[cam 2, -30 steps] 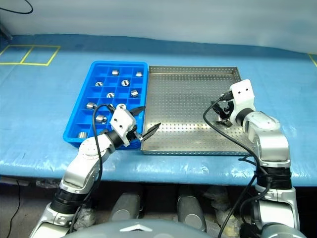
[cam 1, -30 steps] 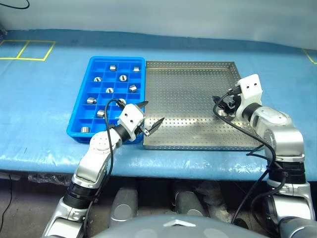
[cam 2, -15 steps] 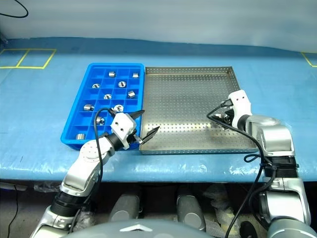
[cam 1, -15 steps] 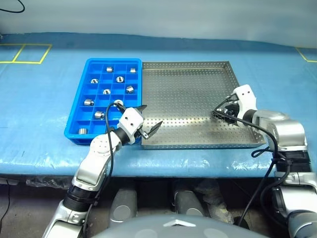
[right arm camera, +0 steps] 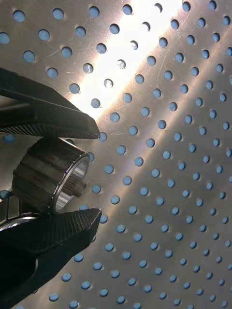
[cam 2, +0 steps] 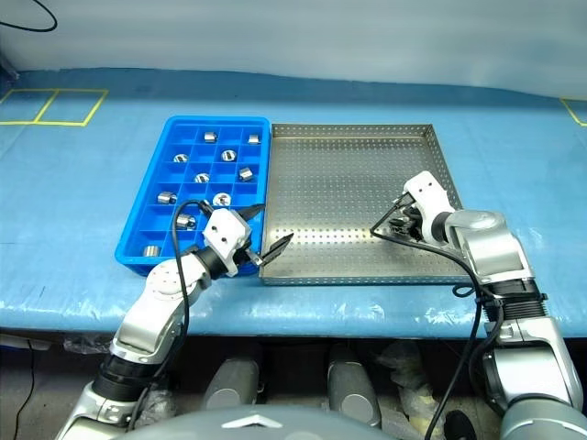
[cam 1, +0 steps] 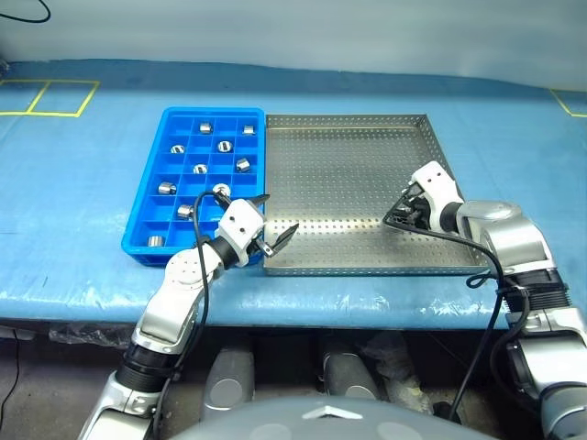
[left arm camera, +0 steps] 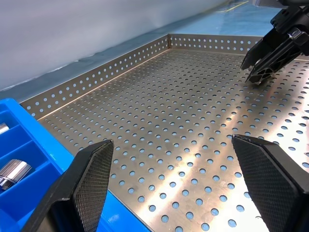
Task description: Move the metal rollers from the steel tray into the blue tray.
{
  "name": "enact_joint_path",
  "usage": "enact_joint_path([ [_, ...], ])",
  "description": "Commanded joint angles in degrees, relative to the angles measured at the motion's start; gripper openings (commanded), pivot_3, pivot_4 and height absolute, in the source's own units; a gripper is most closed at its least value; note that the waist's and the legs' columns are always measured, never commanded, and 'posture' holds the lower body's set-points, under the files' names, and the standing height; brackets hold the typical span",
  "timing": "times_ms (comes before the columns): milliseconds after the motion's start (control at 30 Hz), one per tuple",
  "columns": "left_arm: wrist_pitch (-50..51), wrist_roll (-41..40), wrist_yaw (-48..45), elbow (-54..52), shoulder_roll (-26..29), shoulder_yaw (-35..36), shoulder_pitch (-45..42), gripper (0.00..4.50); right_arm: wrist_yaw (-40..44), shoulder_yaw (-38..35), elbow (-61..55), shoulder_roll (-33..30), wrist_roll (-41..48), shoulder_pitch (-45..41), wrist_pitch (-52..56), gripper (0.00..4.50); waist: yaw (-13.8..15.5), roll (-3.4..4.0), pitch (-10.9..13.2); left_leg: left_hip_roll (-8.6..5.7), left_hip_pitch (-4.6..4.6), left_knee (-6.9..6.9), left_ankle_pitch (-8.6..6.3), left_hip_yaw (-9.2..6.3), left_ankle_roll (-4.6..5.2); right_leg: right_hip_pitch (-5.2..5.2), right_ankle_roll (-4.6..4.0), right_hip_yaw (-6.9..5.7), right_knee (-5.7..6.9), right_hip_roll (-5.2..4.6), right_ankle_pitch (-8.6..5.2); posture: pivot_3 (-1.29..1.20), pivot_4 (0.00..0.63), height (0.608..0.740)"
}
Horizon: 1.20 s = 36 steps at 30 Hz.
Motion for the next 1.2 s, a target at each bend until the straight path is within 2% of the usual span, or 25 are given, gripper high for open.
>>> enact_joint_path([
  [33,-1.3,0.6,0.6,-1.9,-0.2,0.6,-0.2,4.31,-0.8,-4.0,-2.3,0.9,1.9,0.3,-0.9,1.89,0.0,0.00,0.0,0.00,-0.01,0.02,0.00,0.00,0.00,0.00,0.01,0.00,0.00,0.00,0.00,0.18,0.150,0.740],
  [200,-2.8,2.3,3.7,-0.7,-1.4,1.4,-1.4,4.31,0.4,-11.3,-11.5,6.2,11.9,0.5,1.2,1.89,-0.3,0.02,0.0,0.02,-0.03,0.00,-0.01,0.03,0.02,-0.05,0.04,0.05,0.01,0.02,0.02,0.18,0.150,0.740],
  [333,-4.7,4.6,7.3,1.2,-3.9,1.4,-3.2,4.31,-2.9,-16.7,-18.0,12.8,19.6,0.5,4.0,1.89,0.0,0.02,0.0,0.02,-0.03,0.02,-0.01,-0.03,0.02,-0.02,0.07,0.03,0.04,0.05,0.05,0.18,0.150,0.740],
  [433,-7.8,6.4,8.8,3.5,-5.6,0.2,-4.6,4.31,-7.4,-21.6,-21.2,19.8,26.8,0.0,5.7,1.89,0.1,0.02,0.0,0.00,-0.04,0.05,-0.01,-0.03,0.02,0.00,0.09,0.04,0.04,0.04,0.06,0.17,0.150,0.740],
  [567,-10.9,8.0,8.6,7.5,-7.6,-2.2,-6.7,4.31,-16.6,-29.8,-22.9,31.0,42.4,-1.9,9.7,1.89,0.1,0.04,0.0,-0.02,-0.10,0.06,-0.01,-0.03,0.02,-0.02,0.12,0.05,0.02,0.03,0.10,0.17,0.150,0.740],
  [700,-13.1,8.3,7.9,11.6,-9.9,-3.9,-9.0,4.40,-23.6,-32.6,-23.8,37.8,53.6,-2.4,10.8,1.89,0.0,0.07,0.0,0.00,-0.09,0.04,-0.01,-0.04,0.03,-0.03,0.14,0.04,0.03,0.04,0.11,0.16,0.150,0.740],
  [867,-15.7,6.1,6.6,15.5,-14.3,-4.3,-12.1,4.40,-28.6,-31.3,-23.5,40.7,63.0,-2.0,10.9,1.89,-0.4,0.08,0.0,-0.01,-0.11,0.03,-0.01,-0.05,0.04,-0.03,0.14,0.04,0.02,0.04,0.11,0.15,0.150,0.740],
  [933,-15.7,5.4,6.1,16.0,-15.4,-4.2,-12.9,4.40,-29.9,-30.1,-23.4,40.6,63.8,-1.6,10.7,1.89,-0.6,0.07,0.0,-0.01,-0.10,0.03,-0.01,-0.05,0.04,-0.03,0.36,0.04,0.03,0.04,0.24,0.15,0.150,0.740],
  [1200,-13.9,5.4,6.4,14.9,-17.1,-3.7,-14.1,4.40,-31.2,-25.7,-22.9,40.2,63.7,0.5,8.9,1.89,-1.4,0.09,0.0,0.01,-0.09,0.00,-0.01,-0.06,0.04,-0.04,0.36,0.04,0.03,0.06,0.23,0.15,0.150,0.740],
])
